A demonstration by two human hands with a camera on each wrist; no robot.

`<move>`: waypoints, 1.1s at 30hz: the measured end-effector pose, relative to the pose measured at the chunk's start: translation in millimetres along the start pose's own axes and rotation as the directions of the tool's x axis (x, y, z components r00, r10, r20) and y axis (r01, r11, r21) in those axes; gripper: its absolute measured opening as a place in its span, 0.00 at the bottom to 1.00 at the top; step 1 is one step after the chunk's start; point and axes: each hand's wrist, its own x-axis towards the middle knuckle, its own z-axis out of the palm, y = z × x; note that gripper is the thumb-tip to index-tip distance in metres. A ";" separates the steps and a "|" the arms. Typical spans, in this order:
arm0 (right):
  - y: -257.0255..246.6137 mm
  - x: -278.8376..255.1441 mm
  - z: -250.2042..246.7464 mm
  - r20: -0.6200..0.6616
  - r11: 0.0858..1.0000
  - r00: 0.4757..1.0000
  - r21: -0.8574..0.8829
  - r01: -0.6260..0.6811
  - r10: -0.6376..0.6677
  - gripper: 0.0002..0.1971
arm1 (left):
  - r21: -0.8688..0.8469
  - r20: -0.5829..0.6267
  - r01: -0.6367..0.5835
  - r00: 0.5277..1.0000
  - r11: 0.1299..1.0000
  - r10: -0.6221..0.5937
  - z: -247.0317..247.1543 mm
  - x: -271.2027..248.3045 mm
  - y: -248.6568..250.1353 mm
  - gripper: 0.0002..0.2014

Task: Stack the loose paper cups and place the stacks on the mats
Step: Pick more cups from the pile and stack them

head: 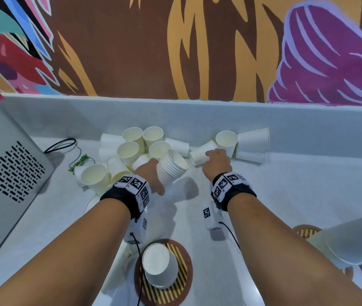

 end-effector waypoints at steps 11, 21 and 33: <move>9.7 25.8 14.5 0.030 0.997 0.997 0.047 -0.068 0.067 0.29 | -0.061 0.019 -0.032 0.999 0.998 0.034 1.5 16.7 1.1 0.40; 1.0 47.0 30.2 0.034 0.996 0.997 -0.065 0.068 -0.065 0.32 | -0.011 0.057 -0.010 0.998 1.000 0.010 4.4 26.0 3.8 0.39; -8.2 55.8 28.4 0.063 0.990 0.991 -0.073 0.123 -0.119 0.25 | -0.008 0.060 -0.003 0.998 1.000 0.004 6.0 31.7 -1.6 0.38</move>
